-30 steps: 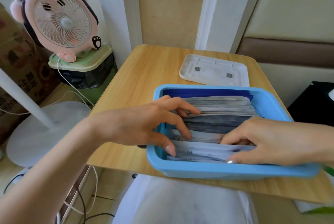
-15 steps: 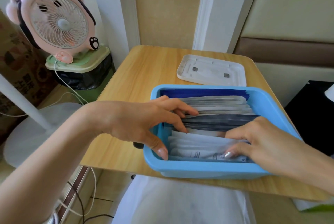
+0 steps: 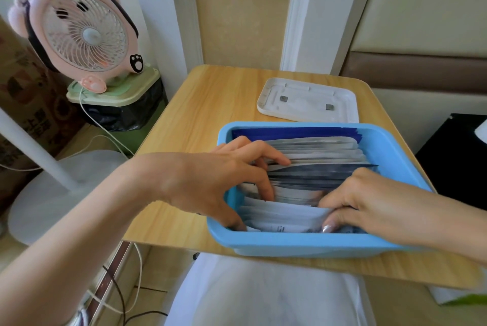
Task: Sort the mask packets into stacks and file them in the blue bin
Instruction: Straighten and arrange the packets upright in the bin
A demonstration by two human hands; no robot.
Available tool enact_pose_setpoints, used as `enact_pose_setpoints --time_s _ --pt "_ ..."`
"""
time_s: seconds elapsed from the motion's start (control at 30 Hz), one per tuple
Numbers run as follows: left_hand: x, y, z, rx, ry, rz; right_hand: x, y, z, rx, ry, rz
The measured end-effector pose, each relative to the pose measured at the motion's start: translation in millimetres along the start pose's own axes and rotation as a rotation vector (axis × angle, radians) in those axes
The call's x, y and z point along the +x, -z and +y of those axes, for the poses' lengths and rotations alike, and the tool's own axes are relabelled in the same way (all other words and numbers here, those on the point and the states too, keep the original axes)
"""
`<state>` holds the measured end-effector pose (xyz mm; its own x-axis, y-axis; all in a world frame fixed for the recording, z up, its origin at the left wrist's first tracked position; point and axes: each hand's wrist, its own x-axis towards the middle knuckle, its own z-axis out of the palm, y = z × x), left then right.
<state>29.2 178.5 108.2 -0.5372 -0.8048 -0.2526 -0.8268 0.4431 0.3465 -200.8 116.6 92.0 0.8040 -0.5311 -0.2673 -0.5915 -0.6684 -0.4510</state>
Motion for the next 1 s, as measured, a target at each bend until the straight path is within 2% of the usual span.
enact_pose_setpoints --time_s 0.23,0.4,0.5,0.63,0.83,0.93,1.0 --pt "3.8 0.6 8.9 0.058 0.036 -0.053 4.3 -4.9 -3.1 -0.021 -0.07 0.027" --pt "12.2 -11.9 20.5 0.27 0.039 0.069 1.1 -3.7 0.6 0.054 -0.042 0.035" --pt "12.8 -18.7 21.4 0.306 -0.019 0.183 -2.0 -4.5 2.4 0.07 0.002 0.068" --pt "13.7 -24.2 24.1 0.237 0.0 0.305 -8.0 -1.8 0.7 0.054 -0.021 0.056" --pt "14.9 -31.7 20.0 0.08 0.05 0.476 -6.2 13.0 -0.1 -0.039 -0.038 -0.105" --pt "16.2 -31.3 19.8 0.073 0.047 0.478 -4.8 12.0 0.7 -0.099 -0.04 -0.07" --pt "14.0 -26.8 20.8 0.089 0.031 0.417 -6.0 8.8 -0.4 -0.143 -0.013 0.001"
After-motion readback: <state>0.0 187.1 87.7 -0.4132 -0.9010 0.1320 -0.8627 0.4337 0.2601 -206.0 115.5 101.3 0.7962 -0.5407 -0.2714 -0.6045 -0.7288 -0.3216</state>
